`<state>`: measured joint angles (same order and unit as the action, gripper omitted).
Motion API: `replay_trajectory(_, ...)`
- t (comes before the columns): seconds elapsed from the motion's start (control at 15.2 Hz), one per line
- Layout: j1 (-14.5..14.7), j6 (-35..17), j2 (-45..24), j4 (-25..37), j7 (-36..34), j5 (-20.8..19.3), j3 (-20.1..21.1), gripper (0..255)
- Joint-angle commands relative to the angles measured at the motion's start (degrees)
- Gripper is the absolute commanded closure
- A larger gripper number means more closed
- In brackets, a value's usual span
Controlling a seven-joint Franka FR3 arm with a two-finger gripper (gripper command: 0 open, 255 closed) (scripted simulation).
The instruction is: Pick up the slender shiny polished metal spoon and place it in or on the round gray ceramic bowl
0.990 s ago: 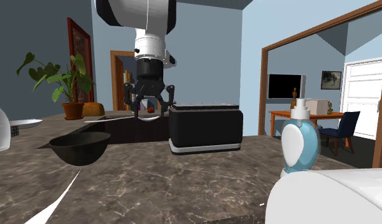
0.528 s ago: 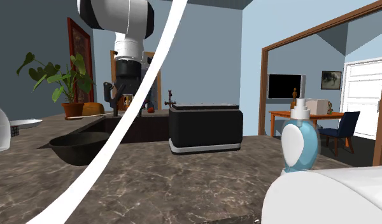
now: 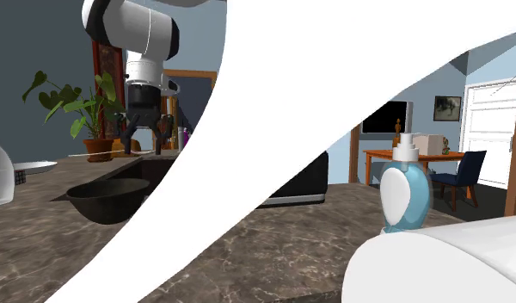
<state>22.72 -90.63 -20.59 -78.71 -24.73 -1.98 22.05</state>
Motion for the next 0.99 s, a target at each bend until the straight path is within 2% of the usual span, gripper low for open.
replay_trajectory(0.0,2.4,2.6,-5.8,8.3,-2.0,-1.8,0.1,255)
replay_trajectory(0.07,3.3,3.6,-7.5,10.9,-2.4,-2.3,0.1,255)
replay_trajectory(0.92,2.2,-6.8,-6.9,-0.2,-1.9,-2.2,-0.2,255)
